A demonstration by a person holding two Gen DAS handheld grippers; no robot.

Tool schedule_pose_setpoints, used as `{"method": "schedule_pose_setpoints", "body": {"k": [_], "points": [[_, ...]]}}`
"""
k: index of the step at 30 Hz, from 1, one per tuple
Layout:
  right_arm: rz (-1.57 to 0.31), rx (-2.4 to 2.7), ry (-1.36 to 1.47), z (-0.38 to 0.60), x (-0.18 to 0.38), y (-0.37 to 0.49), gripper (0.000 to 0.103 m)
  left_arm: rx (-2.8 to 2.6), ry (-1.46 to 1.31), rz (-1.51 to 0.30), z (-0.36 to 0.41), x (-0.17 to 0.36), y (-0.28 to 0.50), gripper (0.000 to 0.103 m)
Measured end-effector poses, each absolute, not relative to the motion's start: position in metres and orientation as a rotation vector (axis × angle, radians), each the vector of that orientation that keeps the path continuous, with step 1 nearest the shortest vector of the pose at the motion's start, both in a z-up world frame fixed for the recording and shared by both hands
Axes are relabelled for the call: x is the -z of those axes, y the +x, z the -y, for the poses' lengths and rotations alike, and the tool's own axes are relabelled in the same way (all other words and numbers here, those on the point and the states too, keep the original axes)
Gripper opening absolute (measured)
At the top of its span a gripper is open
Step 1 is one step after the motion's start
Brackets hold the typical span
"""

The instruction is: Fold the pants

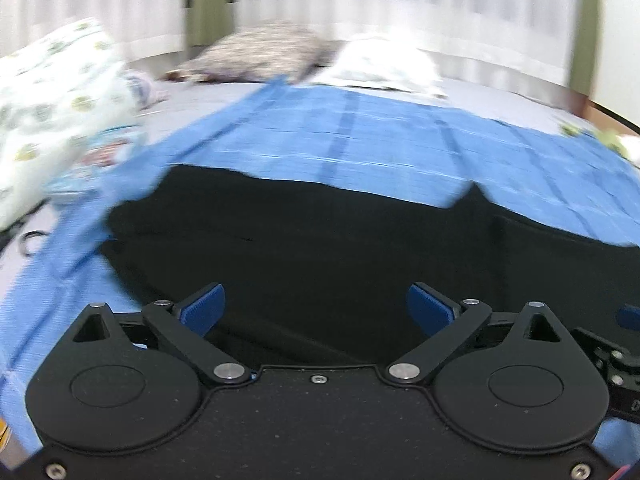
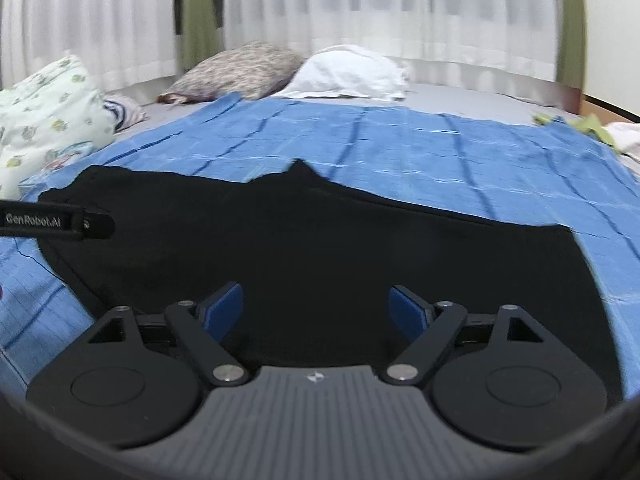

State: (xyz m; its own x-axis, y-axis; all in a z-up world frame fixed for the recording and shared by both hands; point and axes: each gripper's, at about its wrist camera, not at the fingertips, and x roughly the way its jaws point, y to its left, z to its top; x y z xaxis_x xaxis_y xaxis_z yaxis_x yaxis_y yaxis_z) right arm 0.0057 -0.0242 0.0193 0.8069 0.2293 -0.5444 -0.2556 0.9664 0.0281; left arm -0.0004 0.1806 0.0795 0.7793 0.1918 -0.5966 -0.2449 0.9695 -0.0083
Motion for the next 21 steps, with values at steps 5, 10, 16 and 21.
{"method": "schedule_pose_setpoints", "body": {"k": [5, 10, 16, 21], "points": [[-0.633, -0.274, -0.1, -0.009, 0.0, 0.023, 0.089, -0.364, -0.157, -0.626, -0.239, -0.075, 0.003, 0.101], [-0.648, -0.28, -0.126, -0.017, 0.013, 0.016, 0.092, -0.484, -0.224, -0.632, -0.283, -0.062, 0.012, 0.102], [-0.65, -0.291, -0.142, -0.019, 0.016, 0.014, 0.096, -0.565, -0.36, -0.656, -0.317, -0.041, 0.024, 0.102], [-0.646, -0.291, -0.144, -0.021, 0.017, 0.015, 0.097, -0.599, -0.43, -0.666, -0.338, -0.026, 0.034, 0.103]]}}
